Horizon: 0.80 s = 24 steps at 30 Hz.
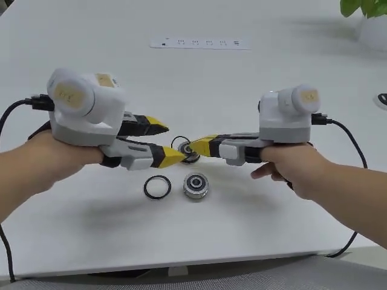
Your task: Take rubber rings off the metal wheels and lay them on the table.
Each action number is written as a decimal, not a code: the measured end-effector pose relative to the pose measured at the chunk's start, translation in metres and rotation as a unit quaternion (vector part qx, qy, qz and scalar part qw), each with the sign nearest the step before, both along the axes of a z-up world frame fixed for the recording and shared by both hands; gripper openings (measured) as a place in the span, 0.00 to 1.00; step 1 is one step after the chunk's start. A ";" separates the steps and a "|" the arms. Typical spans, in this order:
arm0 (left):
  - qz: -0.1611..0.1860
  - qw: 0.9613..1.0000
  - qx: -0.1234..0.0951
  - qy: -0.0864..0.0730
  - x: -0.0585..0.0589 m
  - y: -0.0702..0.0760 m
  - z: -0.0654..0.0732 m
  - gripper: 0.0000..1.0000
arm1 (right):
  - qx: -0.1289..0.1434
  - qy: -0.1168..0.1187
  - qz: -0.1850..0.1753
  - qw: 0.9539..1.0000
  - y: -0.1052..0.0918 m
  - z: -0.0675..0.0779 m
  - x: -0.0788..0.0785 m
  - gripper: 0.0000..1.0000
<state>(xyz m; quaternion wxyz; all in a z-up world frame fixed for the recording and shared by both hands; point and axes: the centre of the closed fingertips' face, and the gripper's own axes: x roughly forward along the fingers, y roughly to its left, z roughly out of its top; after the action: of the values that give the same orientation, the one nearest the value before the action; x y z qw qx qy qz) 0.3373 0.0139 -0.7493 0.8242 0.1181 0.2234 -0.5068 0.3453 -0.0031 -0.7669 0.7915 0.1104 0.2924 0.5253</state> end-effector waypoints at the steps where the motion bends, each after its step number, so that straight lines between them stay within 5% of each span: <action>1: 0.000 1.000 0.000 0.000 -0.001 0.001 0.000 0.41 | 0.001 0.000 0.001 1.000 0.001 0.001 -0.001 0.00; 13: 0.005 1.000 -0.003 -0.002 -0.011 0.018 0.006 0.45 | 0.004 0.001 0.030 1.000 0.014 0.007 -0.014 0.00; 24: 0.023 1.000 -0.006 -0.001 -0.015 0.036 0.007 0.46 | -0.027 -0.016 0.072 0.997 0.023 -0.002 -0.029 0.00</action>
<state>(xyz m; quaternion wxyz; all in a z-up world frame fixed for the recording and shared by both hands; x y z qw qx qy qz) 0.3221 0.0502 -0.7424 0.8365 0.1088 0.2221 -0.4890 0.3159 0.0200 -0.7693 0.7590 0.0591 0.3009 0.5744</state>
